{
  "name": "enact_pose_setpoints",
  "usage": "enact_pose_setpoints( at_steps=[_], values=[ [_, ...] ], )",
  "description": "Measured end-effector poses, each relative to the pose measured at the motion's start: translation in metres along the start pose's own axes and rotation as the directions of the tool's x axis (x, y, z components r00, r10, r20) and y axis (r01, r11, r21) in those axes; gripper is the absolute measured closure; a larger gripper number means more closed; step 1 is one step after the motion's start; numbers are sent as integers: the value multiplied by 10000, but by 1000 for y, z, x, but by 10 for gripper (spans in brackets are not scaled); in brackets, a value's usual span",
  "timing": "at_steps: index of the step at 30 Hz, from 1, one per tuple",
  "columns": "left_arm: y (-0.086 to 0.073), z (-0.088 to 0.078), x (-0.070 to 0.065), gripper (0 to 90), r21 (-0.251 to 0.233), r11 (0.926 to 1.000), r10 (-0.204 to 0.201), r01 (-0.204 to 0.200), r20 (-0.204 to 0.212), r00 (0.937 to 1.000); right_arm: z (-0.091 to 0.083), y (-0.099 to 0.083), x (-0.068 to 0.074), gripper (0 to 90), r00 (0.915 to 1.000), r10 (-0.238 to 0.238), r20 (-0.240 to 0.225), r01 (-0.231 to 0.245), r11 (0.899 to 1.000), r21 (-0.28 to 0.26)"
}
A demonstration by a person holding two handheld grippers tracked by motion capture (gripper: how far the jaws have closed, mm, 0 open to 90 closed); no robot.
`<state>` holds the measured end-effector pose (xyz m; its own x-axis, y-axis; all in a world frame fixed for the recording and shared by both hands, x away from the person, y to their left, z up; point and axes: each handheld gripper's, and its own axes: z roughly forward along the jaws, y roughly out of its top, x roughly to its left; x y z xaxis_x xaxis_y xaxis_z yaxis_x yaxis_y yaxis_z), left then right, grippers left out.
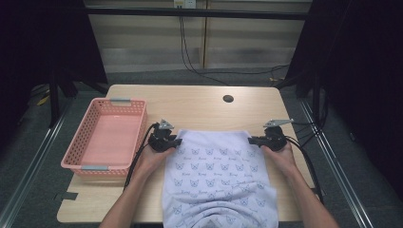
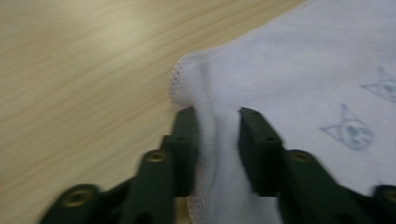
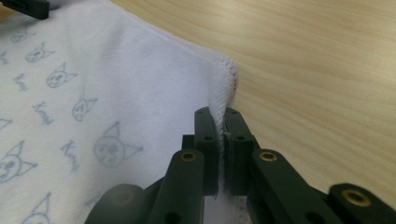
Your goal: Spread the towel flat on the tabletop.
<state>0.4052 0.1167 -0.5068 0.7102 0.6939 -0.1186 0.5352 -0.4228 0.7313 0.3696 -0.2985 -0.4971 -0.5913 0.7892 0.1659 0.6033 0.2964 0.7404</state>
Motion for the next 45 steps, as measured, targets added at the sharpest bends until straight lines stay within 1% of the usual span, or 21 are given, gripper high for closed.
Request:
enact_pose_setpoints(
  at_steps=[1,3,10,12,13,14,18,21,22,24,25,26,29,30,32,35,37,39,43,44,45],
  values=[
    [0,-1,2,796,18,9998,-206,206,260,9994,-1,0,1,867,10000,13,-69,-13,10000,-18],
    [-1,-1,4,839,24,9993,-379,378,380,9986,-3,1,2,867,9999,-34,-152,33,10000,-63],
    [1,-4,4,852,10,9975,-708,710,806,9942,-14,4,-5,869,9989,338,-334,-356,9978,-555],
    [4,-10,2,853,-286,9946,-960,994,1040,9899,-19,6,-6,869,9985,400,-366,-429,9959,-797],
    [4,-10,2,853,-286,9946,-960,994,1040,9899,-22,7,-7,869,9983,437,-391,-470,9948,-904],
    [11,-21,1,853,-690,9932,-839,941,1380,9869,-26,10,-8,870,9979,483,-429,-526,9929,-1067],
    [25,-39,1,858,-1238,9879,-744,936,1520,9856,-40,17,-12,871,9963,639,-581,-728,9833,-1671],
    [39,-53,6,858,-1497,9852,-613,834,1467,9873,-49,24,-13,871,9966,554,-610,-661,9794,-1909],
    [42,-56,8,858,-1609,9833,-614,849,1456,9874,-54,29,-13,871,9965,551,-632,-674,9746,-2135],
    [50,-64,13,858,-1922,9762,-715,1000,1501,9861,-61,36,-14,872,9967,546,-601,-673,9693,-2365],
    [50,-64,13,858,-1922,9762,-715,1000,1501,9861,-65,40,-15,872,9967,544,-601,-677,9666,-2472],
    [56,-70,18,858,-2184,9698,-739,1086,1612,9841,-69,46,-15,873,9969,511,-598,-648,9642,-2570],
    [64,-76,22,858,-2249,9695,-635,972,1526,9863,-73,54,-14,873,9975,421,-576,-561,9620,-2673],
    [69,-79,23,858,-2375,9657,-697,1050,1523,9859,-76,66,-11,874,9987,278,-437,-392,9573,-2865],
    [75,-83,25,858,-2508,9627,-653,1013,1479,9868,-77,72,-10,874,9991,229,-362,-327,9534,-2999],
    [88,-90,27,859,-2574,9634,-431,757,1301,9906,-79,82,-12,875,9992,267,-284,-343,9478,-3169],
    [97,-95,28,858,-2708,9599,-377,717,1290,9909,-82,90,-14,875,9994,288,-169,-328,9451,-3250],
    [108,-101,29,859,-2972,9524,-321,680,1241,9918,-87,99,-15,876,9997,249,-24,-243,9421,-3344],
    [122,-106,29,859,-3161,9469,-238,589,1137,9932,-96,119,-17,877,9996,190,216,-101,9358,-3525],
    [131,-109,29,860,-3351,9403,-225,595,1132,9933,-99,125,-18,877,9993,150,333,-21,9341,-3570],
    [135,-110,29,860,-3405,9385,-213,575,1089,9938,-101,129,-19,877,9991,185,372,-40,9343,-3564]
  ],
)
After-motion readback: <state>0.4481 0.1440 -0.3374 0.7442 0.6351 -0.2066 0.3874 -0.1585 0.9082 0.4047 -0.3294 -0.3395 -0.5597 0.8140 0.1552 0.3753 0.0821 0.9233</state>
